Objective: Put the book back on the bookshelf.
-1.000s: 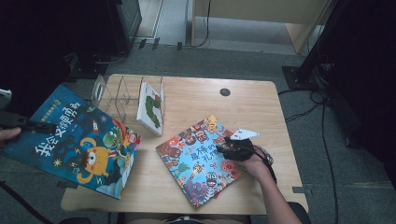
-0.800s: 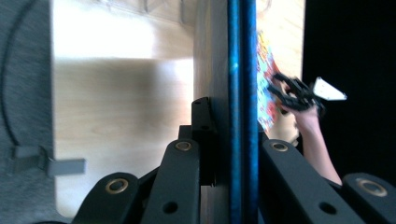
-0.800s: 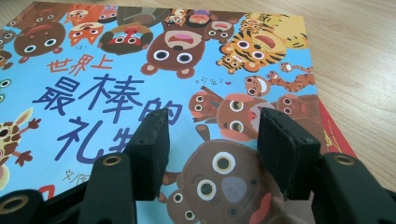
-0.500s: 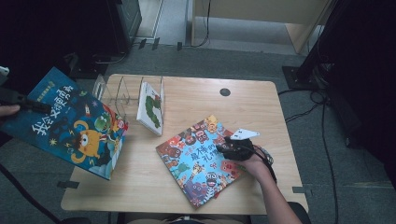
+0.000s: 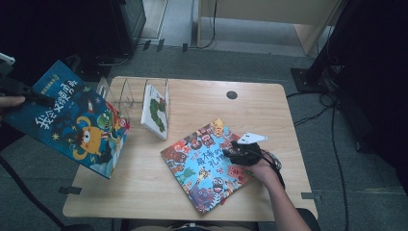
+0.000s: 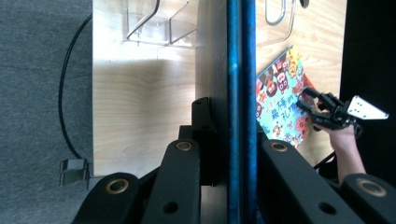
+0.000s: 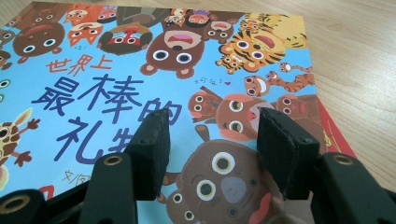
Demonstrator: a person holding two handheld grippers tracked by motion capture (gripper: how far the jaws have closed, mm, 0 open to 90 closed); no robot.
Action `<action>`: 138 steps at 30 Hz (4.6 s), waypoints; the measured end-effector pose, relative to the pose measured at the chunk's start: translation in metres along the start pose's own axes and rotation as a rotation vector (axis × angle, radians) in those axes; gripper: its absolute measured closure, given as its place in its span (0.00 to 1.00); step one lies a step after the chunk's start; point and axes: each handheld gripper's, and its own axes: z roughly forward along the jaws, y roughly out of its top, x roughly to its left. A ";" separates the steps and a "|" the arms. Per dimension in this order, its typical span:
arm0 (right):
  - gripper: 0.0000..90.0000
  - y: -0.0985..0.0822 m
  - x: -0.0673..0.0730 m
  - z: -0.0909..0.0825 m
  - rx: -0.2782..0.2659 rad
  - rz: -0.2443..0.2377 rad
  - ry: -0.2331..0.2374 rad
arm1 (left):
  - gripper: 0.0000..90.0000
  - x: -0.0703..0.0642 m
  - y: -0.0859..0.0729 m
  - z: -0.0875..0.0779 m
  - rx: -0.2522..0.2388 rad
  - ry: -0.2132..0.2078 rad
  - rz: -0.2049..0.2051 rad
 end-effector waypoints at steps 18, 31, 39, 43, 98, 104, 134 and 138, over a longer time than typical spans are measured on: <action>0.50 0.000 0.000 0.000 0.001 0.002 0.000 | 0.92 -0.007 0.007 -0.011 0.002 0.076 0.007; 0.51 0.000 0.000 0.000 -0.001 0.004 -0.002 | 0.92 -0.016 0.023 -0.001 0.005 0.131 0.006; 0.51 0.000 0.000 0.000 0.000 0.004 -0.005 | 0.92 -0.023 0.030 -0.003 -0.023 0.135 0.009; 0.51 0.000 0.000 0.000 0.000 0.003 -0.007 | 0.92 -0.024 0.037 0.002 -0.032 0.138 0.004; 0.51 -0.007 0.005 -0.002 -0.034 0.005 -0.037 | 0.91 -0.034 0.087 0.070 -0.079 0.224 0.052; 0.51 -0.007 0.005 -0.002 -0.033 0.007 -0.036 | 0.92 -0.020 0.084 0.067 -0.089 0.201 0.022; 0.50 -0.007 0.005 -0.002 -0.032 0.010 -0.032 | 0.86 0.016 0.077 0.063 -0.091 0.128 -0.023; 0.50 -0.007 0.005 -0.002 -0.032 0.010 -0.030 | 0.81 0.016 0.078 0.062 -0.089 0.115 -0.023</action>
